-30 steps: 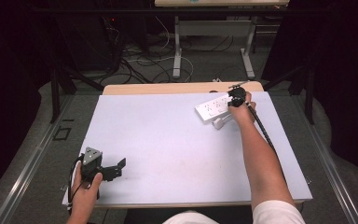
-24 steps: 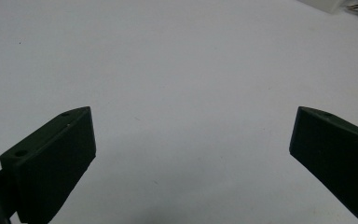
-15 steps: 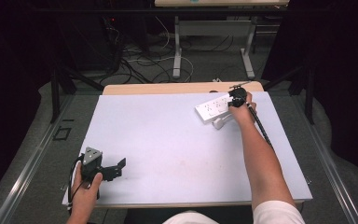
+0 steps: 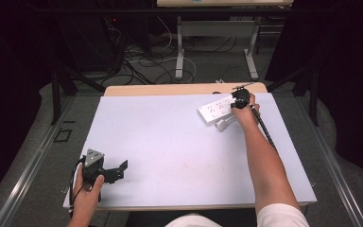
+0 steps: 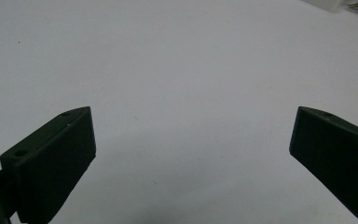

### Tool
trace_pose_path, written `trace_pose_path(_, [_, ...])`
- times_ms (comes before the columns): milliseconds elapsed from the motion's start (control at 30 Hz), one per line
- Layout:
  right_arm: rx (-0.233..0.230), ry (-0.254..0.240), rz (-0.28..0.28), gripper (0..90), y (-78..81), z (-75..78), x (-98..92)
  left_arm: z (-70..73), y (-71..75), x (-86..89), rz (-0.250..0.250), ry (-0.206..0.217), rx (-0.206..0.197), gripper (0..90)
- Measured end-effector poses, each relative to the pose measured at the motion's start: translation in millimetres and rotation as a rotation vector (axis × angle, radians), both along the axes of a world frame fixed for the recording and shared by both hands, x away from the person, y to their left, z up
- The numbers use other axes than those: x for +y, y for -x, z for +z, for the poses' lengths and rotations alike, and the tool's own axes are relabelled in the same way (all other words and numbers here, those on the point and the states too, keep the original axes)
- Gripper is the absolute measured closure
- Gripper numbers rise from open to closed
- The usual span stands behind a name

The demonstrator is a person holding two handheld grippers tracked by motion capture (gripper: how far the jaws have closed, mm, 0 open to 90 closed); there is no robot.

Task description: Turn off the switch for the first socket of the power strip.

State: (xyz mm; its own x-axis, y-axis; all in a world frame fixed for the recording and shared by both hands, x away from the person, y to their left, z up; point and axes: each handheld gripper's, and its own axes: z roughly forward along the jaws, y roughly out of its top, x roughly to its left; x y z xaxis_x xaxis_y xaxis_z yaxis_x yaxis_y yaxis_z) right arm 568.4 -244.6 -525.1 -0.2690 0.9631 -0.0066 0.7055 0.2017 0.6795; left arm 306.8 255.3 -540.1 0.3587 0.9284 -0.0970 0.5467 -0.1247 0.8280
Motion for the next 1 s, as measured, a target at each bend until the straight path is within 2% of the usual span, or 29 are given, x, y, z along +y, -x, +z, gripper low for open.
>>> trace_pose_path(200, [-0.004,0.003,0.002,90.0,0.6,-0.6,0.8,0.1,0.3,0.3,0.002,0.0,-0.002,0.1])
trace_pose_path(267, [0.013,-0.021,0.014,90.0,0.5,-3.0,0.8,0.0,0.1,0.1,0.001,-0.001,-0.003,0.1])
trace_pose_path(300, [0.012,-0.015,0.016,90.0,1.0,-2.9,1.1,0.0,0.1,0.1,0.001,-0.001,-0.003,0.1])
trace_pose_path(433, [0.01,0.001,0.011,90.0,1.0,-2.6,4.1,0.1,0.2,0.2,0.001,-0.001,-0.001,0.1])
trace_pose_path(667, [0.01,-0.021,-0.002,89.7,1.2,-2.8,3.1,0.1,0.1,0.6,0.002,0.001,-0.002,0.1])
trace_pose_path(800, [0.002,-0.015,-0.006,85.9,1.4,-2.8,1.6,0.2,0.2,0.2,0.002,0.001,-0.003,0.1])
trace_pose_path(833, [0.002,-0.035,-0.012,84.5,1.4,-2.9,1.1,0.3,0.1,0.3,0.004,0.006,-0.001,0.1])
trace_pose_path(933, [0.008,-0.047,-0.005,81.2,1.2,-2.7,-1.4,0.4,0.0,0.4,0.006,0.008,0.001,0.1])
trace_pose_path(1000, [0.006,-0.037,0.002,78.5,1.2,-2.4,-1.0,0.4,-0.1,0.4,0.003,0.004,0.001,0.1])
